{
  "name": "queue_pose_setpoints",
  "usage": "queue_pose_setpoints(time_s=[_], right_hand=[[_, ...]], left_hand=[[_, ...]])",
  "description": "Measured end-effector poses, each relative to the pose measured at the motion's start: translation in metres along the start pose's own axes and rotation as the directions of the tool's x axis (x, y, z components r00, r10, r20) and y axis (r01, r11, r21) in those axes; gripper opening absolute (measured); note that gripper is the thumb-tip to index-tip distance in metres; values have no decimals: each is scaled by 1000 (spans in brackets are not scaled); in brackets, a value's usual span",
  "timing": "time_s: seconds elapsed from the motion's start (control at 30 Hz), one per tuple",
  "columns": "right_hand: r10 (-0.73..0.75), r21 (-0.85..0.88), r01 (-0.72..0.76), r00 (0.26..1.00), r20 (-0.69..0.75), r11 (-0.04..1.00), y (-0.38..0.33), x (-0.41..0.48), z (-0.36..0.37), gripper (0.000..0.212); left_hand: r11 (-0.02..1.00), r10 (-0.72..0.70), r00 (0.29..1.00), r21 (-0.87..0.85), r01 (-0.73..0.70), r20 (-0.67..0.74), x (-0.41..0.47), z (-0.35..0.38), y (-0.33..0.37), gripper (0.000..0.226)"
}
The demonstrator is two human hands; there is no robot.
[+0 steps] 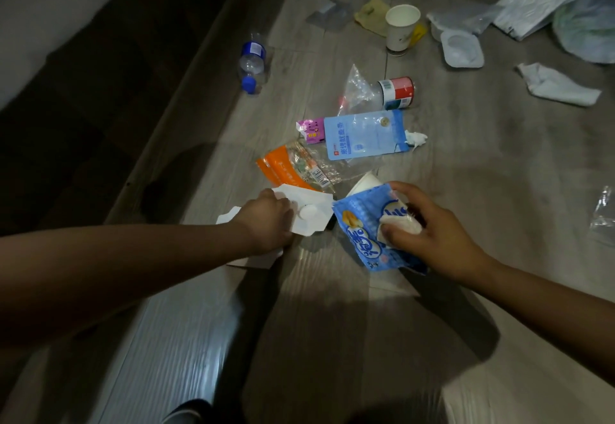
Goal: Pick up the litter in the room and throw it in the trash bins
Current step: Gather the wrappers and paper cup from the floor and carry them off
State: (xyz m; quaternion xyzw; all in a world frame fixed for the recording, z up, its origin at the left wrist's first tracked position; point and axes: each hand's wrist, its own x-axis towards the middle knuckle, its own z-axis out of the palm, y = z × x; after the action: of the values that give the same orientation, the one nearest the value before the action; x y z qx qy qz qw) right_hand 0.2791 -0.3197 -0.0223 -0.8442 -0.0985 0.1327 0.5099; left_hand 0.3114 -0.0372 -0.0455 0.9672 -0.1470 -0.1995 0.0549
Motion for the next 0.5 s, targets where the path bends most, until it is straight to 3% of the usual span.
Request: queue_pose_setpoints(time_s=[0.17,0.3,0.5], right_hand=[[0,-2,0,1000,-3,1000,-2,-1,-3,59],[-19,-8,19,1000,-11,1000,-6,-1,-4,58],[-38,-23,37,999,-19,999,-13,-1,-4,53]], left_hand=[[973,-50,994,-220,70,96,-5,-28,-11,27],[789,-116,976,-580,204,185,-10,-53,-26,20],[637,-142,981,-746,193,132,-17,-67,-29,15]])
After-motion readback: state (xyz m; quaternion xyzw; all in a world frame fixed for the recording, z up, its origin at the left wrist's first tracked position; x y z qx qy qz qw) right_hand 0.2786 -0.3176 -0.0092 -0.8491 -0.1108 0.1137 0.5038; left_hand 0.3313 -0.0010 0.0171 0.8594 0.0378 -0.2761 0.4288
